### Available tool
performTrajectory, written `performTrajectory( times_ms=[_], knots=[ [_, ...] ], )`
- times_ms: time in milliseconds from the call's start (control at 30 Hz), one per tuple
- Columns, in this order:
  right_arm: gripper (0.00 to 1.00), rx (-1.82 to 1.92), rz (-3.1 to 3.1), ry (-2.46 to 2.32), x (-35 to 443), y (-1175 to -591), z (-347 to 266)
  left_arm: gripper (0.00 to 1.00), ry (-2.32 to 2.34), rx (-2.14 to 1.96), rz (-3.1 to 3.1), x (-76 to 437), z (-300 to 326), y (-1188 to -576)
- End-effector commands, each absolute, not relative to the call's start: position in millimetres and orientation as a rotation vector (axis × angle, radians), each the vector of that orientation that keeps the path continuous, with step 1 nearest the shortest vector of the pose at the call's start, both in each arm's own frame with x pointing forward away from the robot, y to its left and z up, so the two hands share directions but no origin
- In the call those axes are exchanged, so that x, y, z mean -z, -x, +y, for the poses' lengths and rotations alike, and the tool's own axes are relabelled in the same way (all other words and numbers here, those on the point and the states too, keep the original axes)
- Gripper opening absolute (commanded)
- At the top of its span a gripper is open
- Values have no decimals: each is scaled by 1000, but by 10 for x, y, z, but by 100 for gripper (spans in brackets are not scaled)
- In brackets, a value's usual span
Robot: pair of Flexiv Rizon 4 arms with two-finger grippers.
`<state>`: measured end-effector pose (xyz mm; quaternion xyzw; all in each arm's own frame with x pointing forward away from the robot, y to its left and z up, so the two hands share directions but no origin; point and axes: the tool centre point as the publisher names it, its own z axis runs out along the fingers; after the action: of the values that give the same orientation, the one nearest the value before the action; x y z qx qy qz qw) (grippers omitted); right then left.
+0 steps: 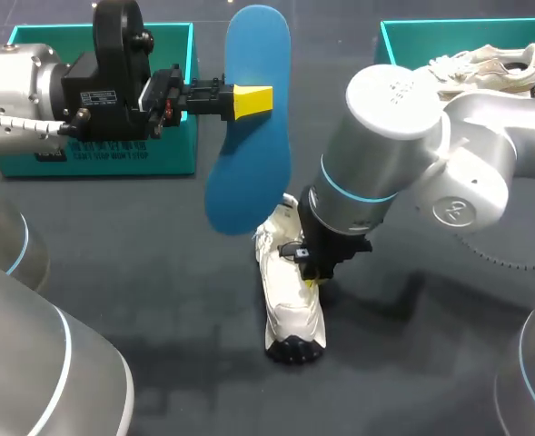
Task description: Take the shoe out of the shoebox, open the shoe tongue, remove and reinsert the insole, then place the shoe into the shoebox
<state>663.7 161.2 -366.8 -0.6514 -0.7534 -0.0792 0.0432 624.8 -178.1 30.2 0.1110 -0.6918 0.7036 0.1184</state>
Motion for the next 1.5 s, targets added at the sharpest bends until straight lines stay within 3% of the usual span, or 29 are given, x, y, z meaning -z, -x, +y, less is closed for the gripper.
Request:
performTrajectory(
  times_ms=[33,600,633,767,800,833,1500],
  knots=[
    [0,250,-2295,1993,3748,-6620,1629,0,-324,-2057,-2022,-302,-1806,-6263],
    [1,275,-2259,1962,3878,-6641,1608,0,-324,-2057,-2022,-302,-1806,-6263],
    [22,277,-2257,1959,3865,-6641,1604,0,-324,-2057,-2022,-302,-1806,-6263],
    [46,279,-2259,1960,3793,-6640,1580,0,-324,-2057,-2022,-302,-1806,-6263],
    [84,288,-2259,1959,3760,-6637,1574,0,-324,-2057,-2022,-302,-1806,-6263],
    [100,291,-2260,1957,3736,-6636,1568,0,-324,-2057,-2022,-302,-1806,-6263],
    [100,489,-2159,1764,2953,-6755,1192,0,-324,-2057,-2022,-302,-1806,-6263]
  ],
)
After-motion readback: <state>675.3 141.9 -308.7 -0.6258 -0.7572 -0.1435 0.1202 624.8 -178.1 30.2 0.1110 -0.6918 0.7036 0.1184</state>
